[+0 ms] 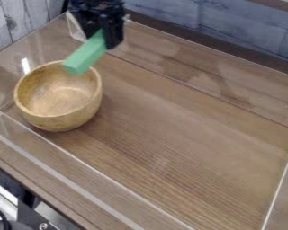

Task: Move green object from inside the wooden bowl to the table next to it

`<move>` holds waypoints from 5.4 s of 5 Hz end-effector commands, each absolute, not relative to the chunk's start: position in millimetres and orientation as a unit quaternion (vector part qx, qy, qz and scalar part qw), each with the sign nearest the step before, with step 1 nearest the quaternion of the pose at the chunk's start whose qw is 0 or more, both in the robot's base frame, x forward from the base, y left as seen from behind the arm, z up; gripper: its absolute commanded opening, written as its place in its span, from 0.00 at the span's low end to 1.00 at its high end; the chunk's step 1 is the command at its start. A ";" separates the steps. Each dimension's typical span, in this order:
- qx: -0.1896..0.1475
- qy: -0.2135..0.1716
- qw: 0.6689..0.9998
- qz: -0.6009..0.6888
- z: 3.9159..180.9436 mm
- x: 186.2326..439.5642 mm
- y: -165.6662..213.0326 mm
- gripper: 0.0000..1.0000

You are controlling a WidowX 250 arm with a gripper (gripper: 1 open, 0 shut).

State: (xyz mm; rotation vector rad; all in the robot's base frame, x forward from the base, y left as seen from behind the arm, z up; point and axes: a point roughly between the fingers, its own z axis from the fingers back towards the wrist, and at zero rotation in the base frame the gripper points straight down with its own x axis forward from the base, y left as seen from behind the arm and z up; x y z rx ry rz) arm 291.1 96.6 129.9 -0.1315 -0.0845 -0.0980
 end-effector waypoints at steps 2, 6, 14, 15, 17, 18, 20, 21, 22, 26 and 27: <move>-0.050 -0.055 0.993 -0.093 133.7 280.3 55.8 0.00; -0.029 -0.025 0.991 -0.126 75.3 266.2 -39.3 0.00; -0.021 -0.009 0.994 -0.103 60.0 268.3 -37.0 0.00; -0.024 -0.010 0.995 -0.095 68.4 272.3 -36.6 1.00; -0.030 -0.020 0.998 -0.050 88.5 277.0 -31.8 1.00; -0.031 -0.037 0.999 -0.010 102.5 280.5 -23.8 1.00; -0.030 -0.070 0.996 -0.038 140.8 317.1 15.9 1.00; -0.026 -0.079 0.995 -0.063 149.2 328.6 26.8 1.00; -0.023 -0.082 0.995 -0.057 142.9 321.1 39.0 1.00; -0.013 -0.095 0.985 -0.143 96.6 333.1 45.0 0.00; -0.017 -0.095 0.985 -0.142 92.7 340.2 47.6 0.00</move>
